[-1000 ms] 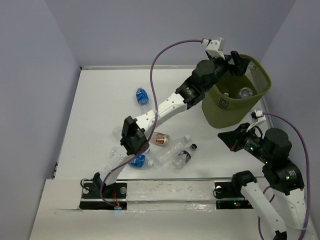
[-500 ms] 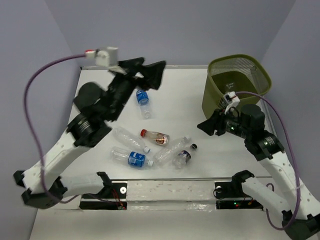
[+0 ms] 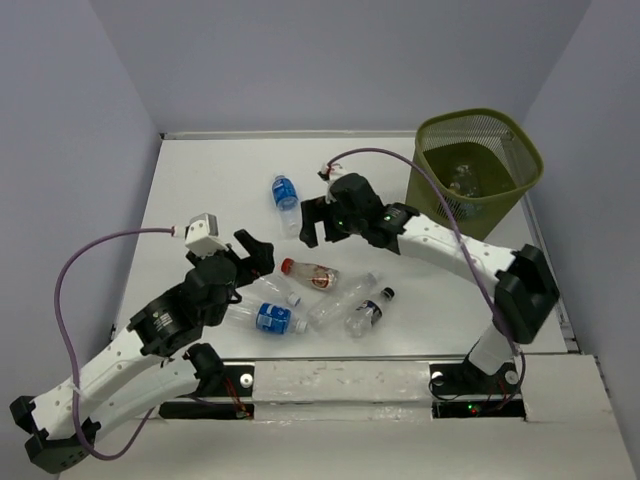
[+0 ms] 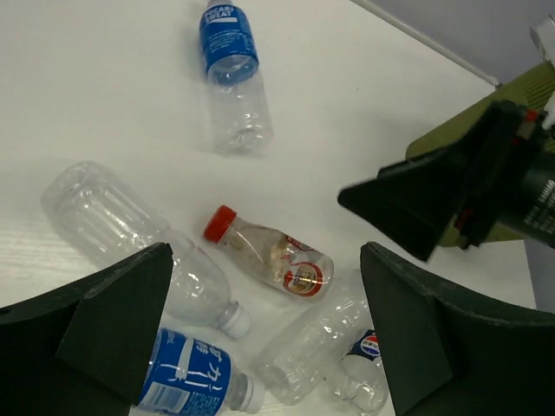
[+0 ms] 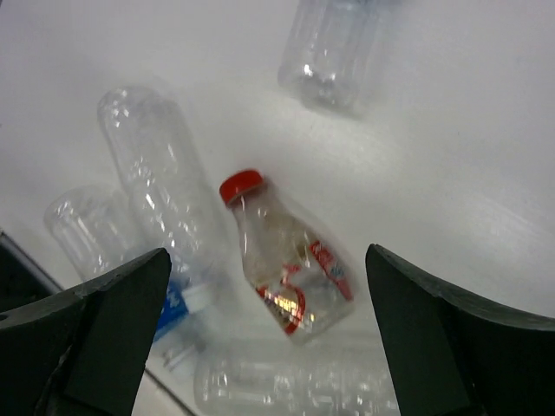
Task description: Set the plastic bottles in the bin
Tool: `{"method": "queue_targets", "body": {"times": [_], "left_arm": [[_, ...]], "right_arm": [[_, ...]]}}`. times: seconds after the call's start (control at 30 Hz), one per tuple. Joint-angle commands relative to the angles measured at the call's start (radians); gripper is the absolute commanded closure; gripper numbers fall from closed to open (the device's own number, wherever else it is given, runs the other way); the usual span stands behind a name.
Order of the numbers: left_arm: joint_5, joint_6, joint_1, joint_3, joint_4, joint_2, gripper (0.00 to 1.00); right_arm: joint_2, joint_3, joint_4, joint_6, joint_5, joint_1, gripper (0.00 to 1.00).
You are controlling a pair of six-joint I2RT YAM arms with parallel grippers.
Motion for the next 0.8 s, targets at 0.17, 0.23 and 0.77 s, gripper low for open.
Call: {"method": "queue_targets", "body": {"times": [0.17,0.23,0.77], "left_arm": [[-0.127,-0.332,0.005,-0.024,-0.205,-0.188,0.01],[-0.129,-0.327,0.005,-0.030,-0.208,-0.204,0.01],[-0.089,-0.410,0.007,-0.116,-0.245,-0.195,0.01]], "right_arm": [[0.467,0.517,-0.008,-0.073,0.203,0.019,0.00],[0.536,0.596,-0.043,-0.075,0.211,0.019,0.00],[0.883,0.956,-0.137,-0.102,0.270,-0.013,0.16]]}}
